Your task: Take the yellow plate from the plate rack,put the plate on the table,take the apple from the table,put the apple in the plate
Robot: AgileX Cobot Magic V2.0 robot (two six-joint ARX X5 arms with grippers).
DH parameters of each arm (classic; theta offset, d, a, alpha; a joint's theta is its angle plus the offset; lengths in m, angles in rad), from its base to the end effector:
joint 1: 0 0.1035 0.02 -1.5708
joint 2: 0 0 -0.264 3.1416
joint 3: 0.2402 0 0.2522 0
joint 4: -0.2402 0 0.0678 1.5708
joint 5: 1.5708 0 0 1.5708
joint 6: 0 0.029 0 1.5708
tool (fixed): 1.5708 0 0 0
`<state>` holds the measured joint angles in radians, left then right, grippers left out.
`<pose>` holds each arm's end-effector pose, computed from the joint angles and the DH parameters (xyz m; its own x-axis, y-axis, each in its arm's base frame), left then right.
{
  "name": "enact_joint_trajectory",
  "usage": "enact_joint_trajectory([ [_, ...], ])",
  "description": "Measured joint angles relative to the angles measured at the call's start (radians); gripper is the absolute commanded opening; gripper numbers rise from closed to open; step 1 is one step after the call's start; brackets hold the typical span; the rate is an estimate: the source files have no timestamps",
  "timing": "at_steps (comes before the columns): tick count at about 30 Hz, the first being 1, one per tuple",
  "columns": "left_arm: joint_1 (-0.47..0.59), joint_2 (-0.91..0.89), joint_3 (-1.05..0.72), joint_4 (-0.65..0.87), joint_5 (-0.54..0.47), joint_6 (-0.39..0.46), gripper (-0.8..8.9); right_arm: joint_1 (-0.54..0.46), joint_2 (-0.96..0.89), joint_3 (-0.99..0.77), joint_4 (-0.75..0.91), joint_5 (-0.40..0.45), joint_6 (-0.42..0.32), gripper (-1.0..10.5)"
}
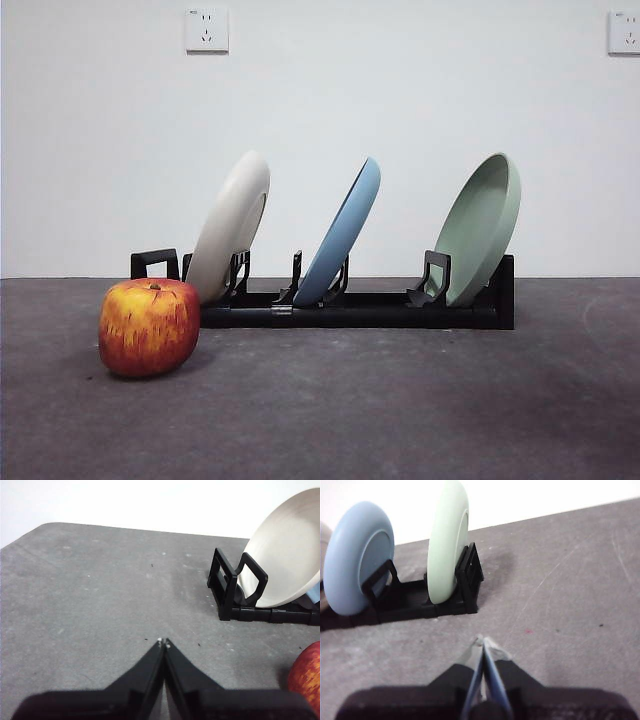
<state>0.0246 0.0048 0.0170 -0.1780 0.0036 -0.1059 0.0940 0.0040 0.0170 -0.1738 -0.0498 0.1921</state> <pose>0.0957 0.0022 0.1518 0.9861 0.0207 -0.1650 -0.0384 0.9937 -0.1048 0.0951 0.0104 0.1522 0.9769 0.1421 -0.1599 -0.1096 0.9744 0.1963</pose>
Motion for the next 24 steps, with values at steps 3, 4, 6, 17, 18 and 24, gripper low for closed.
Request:
enact_joint_trajectory([
  [3,0.0,0.0,0.0,0.0,0.011,0.0,-0.06,0.0,0.0,0.0,0.0,0.0,0.068,0.0],
  [4,0.0,0.0,0.0,0.0,0.018,0.0,-0.07,0.0,0.0,0.0,0.0,0.0,0.083,0.0],
  [6,0.0,0.0,0.0,0.0,0.035,0.0,-0.08,0.0,0.0,0.0,0.0,0.0,0.112,0.0],
  [17,0.0,0.055,0.051,-0.039,0.047,-0.061,-0.08,0.0,0.11,0.082,-0.044,-0.003,0.175,-0.1],
  [18,0.0,0.071,0.066,-0.038,0.048,-0.065,-0.08,0.0,0.133,0.099,-0.042,-0.003,0.176,-0.1],
  [24,0.0,0.192,0.165,-0.037,0.05,-0.079,-0.08,0.0,0.288,0.195,-0.043,-0.003,0.179,-0.1],
])
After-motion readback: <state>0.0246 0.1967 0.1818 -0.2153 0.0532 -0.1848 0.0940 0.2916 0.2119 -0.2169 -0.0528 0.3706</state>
